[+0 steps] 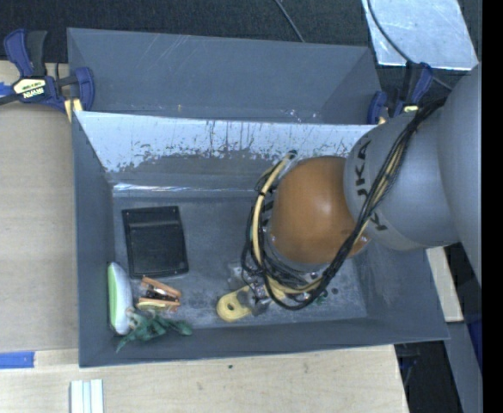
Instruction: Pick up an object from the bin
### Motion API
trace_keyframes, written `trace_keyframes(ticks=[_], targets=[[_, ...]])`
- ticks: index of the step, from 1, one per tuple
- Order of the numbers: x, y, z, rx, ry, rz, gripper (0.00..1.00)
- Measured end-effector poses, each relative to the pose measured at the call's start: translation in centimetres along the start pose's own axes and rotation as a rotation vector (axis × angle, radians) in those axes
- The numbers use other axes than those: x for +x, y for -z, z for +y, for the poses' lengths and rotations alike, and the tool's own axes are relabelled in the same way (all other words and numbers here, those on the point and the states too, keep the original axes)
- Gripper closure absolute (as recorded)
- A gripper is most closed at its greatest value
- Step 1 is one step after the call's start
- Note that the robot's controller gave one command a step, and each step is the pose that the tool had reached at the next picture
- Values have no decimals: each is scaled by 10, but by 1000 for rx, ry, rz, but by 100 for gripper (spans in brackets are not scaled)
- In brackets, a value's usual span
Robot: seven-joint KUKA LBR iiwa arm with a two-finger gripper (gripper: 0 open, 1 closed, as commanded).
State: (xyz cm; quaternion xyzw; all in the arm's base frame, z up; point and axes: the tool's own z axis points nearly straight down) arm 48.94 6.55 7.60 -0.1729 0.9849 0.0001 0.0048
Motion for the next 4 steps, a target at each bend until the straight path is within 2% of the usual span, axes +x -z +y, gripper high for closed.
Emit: trace_keyframes(ticks=[3,4], targets=[[-1,28,0,1,-2,-5,100],[0,58,0,0,-4,-1,100]])
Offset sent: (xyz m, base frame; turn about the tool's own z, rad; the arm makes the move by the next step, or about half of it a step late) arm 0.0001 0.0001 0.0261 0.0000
